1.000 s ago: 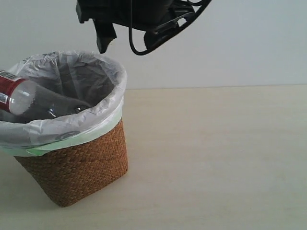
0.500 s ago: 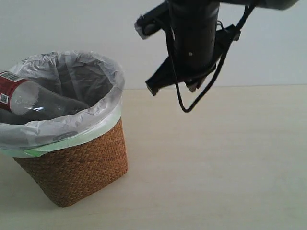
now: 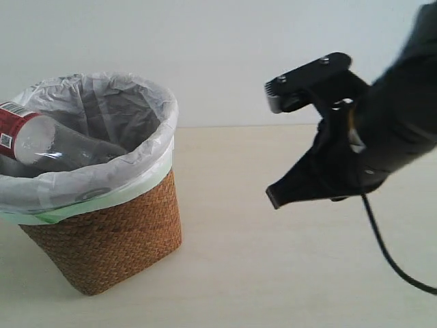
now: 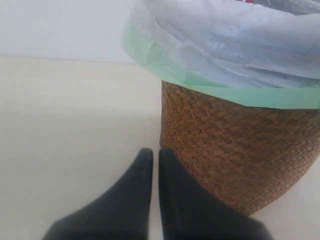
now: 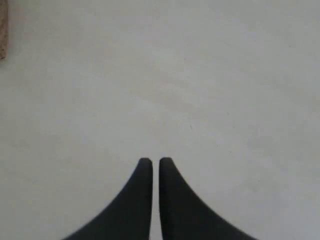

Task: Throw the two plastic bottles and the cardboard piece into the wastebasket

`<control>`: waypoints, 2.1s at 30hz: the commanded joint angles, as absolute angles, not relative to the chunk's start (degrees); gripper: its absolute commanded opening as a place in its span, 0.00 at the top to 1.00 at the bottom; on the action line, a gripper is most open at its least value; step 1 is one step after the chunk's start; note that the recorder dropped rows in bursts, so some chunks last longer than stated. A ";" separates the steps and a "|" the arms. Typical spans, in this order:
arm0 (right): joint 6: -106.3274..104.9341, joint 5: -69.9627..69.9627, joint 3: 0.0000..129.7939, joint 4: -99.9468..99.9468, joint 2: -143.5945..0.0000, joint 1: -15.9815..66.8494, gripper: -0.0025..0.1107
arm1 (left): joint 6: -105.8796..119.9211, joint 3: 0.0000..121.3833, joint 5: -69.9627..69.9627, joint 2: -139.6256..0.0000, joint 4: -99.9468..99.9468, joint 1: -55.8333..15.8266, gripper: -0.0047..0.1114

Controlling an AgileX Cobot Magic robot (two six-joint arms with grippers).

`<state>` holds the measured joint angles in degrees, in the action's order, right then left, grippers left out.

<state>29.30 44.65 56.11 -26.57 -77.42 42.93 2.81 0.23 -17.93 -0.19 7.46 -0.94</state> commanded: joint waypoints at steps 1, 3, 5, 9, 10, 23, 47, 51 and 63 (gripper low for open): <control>33.42 39.71 46.83 -27.18 -64.69 42.84 0.97 | 2.52 0.00 -17.74 0.00 7.29 -0.91 0.93; 36.84 39.97 44.25 -26.66 -59.71 42.84 0.97 | 2.52 0.00 -17.74 0.00 7.29 -0.91 0.93; 38.32 42.43 42.67 -26.41 -54.84 42.84 0.97 | 2.52 0.00 -17.74 0.00 7.29 -0.91 0.93; 39.04 47.43 42.48 -25.68 -47.06 42.84 0.97 | 2.52 0.00 -17.74 0.00 7.29 -0.91 0.93; 39.04 47.56 42.48 -25.68 -45.31 42.84 0.97 | 2.52 0.00 -17.74 0.00 7.29 -0.91 0.93; 38.72 47.55 42.48 -26.03 -31.45 42.84 0.97 | 2.52 0.00 -17.74 0.00 7.29 -0.91 0.93; 48.14 -10.65 3.37 -27.59 -7.82 18.56 0.97 | 2.52 0.00 -17.74 0.00 7.29 -0.91 0.93; 52.39 -21.08 0.00 -30.83 -1.58 18.56 0.97 | 2.52 0.00 -17.74 0.00 7.29 -0.91 0.93; 54.84 -13.98 0.00 -18.37 0.00 18.35 0.97 | 2.52 0.00 -17.74 0.00 7.29 -0.91 0.93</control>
<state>57.80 -23.17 0.27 -24.21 -0.26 18.73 2.81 0.23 -17.93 -0.19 7.46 -0.94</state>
